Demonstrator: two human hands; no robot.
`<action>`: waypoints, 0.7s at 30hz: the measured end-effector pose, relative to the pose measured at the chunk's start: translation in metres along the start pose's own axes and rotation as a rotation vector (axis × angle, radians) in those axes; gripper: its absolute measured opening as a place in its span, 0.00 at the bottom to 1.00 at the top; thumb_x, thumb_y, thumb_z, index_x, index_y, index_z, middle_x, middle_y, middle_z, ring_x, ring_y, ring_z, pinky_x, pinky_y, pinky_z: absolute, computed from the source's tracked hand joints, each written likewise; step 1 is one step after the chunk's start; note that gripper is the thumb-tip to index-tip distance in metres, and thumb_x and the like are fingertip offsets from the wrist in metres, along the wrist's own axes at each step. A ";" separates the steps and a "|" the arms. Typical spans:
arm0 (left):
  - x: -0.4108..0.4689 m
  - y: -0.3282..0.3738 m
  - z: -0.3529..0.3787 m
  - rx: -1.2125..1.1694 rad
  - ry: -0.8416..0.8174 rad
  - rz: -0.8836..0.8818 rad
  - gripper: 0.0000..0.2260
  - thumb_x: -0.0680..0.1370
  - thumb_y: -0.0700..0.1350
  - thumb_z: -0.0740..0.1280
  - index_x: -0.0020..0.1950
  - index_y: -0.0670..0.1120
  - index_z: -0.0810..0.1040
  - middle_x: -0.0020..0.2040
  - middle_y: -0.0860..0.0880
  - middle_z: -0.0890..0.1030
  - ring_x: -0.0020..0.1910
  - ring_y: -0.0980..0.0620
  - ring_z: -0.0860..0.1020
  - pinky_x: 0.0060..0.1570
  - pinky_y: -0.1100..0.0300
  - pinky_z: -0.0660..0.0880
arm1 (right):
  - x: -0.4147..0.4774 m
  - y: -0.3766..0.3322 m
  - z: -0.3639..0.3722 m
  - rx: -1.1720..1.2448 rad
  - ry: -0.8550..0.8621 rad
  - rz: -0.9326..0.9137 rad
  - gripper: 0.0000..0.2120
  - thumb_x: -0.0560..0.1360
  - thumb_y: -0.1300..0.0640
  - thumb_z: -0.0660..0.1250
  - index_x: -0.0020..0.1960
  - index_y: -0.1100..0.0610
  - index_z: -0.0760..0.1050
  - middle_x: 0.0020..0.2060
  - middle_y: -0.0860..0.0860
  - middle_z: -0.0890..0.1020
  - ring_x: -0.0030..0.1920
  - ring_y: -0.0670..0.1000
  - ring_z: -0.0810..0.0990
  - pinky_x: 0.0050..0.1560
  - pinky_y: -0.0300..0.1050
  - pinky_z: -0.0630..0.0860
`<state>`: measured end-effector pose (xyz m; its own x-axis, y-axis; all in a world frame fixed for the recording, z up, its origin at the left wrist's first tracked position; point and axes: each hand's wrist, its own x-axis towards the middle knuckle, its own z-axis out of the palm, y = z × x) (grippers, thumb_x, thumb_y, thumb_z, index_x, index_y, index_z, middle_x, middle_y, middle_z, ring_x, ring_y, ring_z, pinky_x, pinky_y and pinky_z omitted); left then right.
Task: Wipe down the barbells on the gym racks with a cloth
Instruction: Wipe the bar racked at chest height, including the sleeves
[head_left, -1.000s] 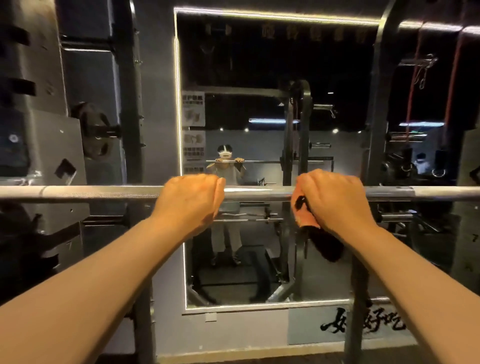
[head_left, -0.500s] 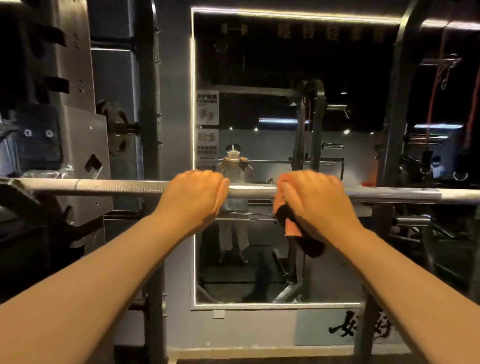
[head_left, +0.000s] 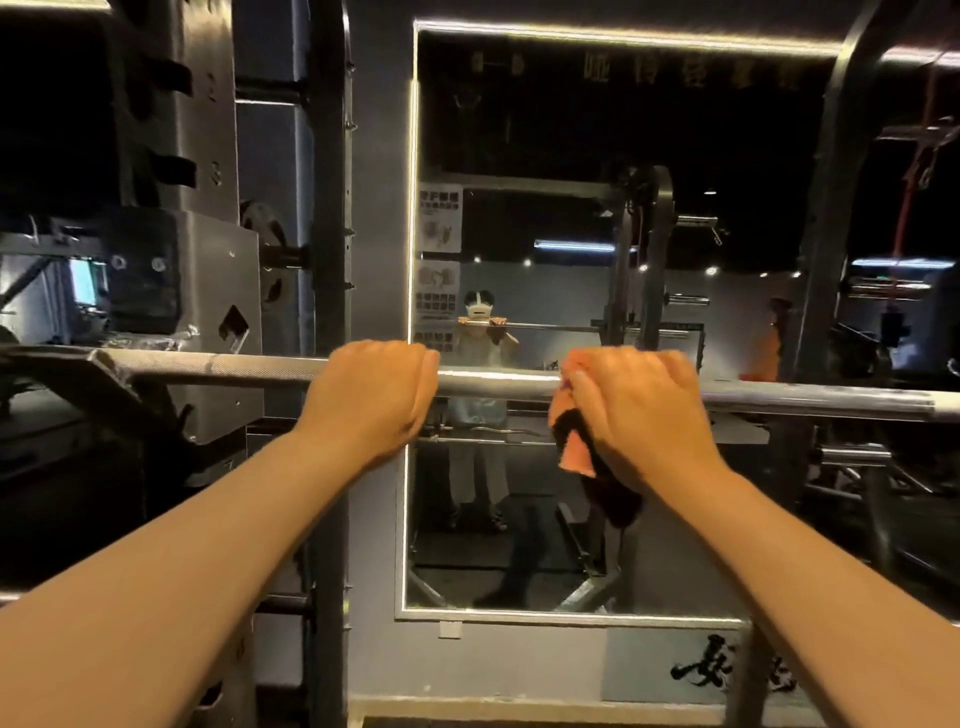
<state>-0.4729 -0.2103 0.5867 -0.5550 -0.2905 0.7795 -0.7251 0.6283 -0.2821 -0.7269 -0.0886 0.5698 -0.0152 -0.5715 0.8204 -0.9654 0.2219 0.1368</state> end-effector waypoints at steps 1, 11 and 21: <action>-0.004 -0.009 -0.001 0.024 0.016 -0.017 0.10 0.81 0.49 0.60 0.45 0.46 0.76 0.35 0.50 0.73 0.32 0.51 0.71 0.36 0.56 0.71 | 0.000 0.002 0.001 -0.032 0.032 0.058 0.16 0.83 0.44 0.54 0.58 0.50 0.77 0.50 0.50 0.82 0.52 0.56 0.80 0.64 0.60 0.68; -0.007 -0.019 0.013 -0.012 0.160 -0.080 0.12 0.81 0.48 0.53 0.40 0.50 0.70 0.34 0.54 0.66 0.32 0.52 0.64 0.59 0.44 0.75 | 0.012 -0.103 0.009 0.171 -0.022 -0.059 0.23 0.84 0.42 0.53 0.73 0.54 0.67 0.66 0.54 0.75 0.67 0.58 0.72 0.72 0.57 0.63; -0.007 -0.019 0.018 -0.137 0.207 -0.130 0.22 0.83 0.53 0.46 0.40 0.49 0.76 0.34 0.53 0.74 0.34 0.51 0.71 0.66 0.46 0.72 | 0.048 -0.109 0.007 0.034 -0.019 0.227 0.20 0.83 0.46 0.48 0.49 0.52 0.76 0.39 0.46 0.74 0.40 0.51 0.73 0.45 0.48 0.66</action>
<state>-0.4621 -0.2336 0.5762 -0.3552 -0.2300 0.9061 -0.7152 0.6910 -0.1049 -0.6248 -0.1457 0.5902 -0.2372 -0.5248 0.8175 -0.9449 0.3201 -0.0687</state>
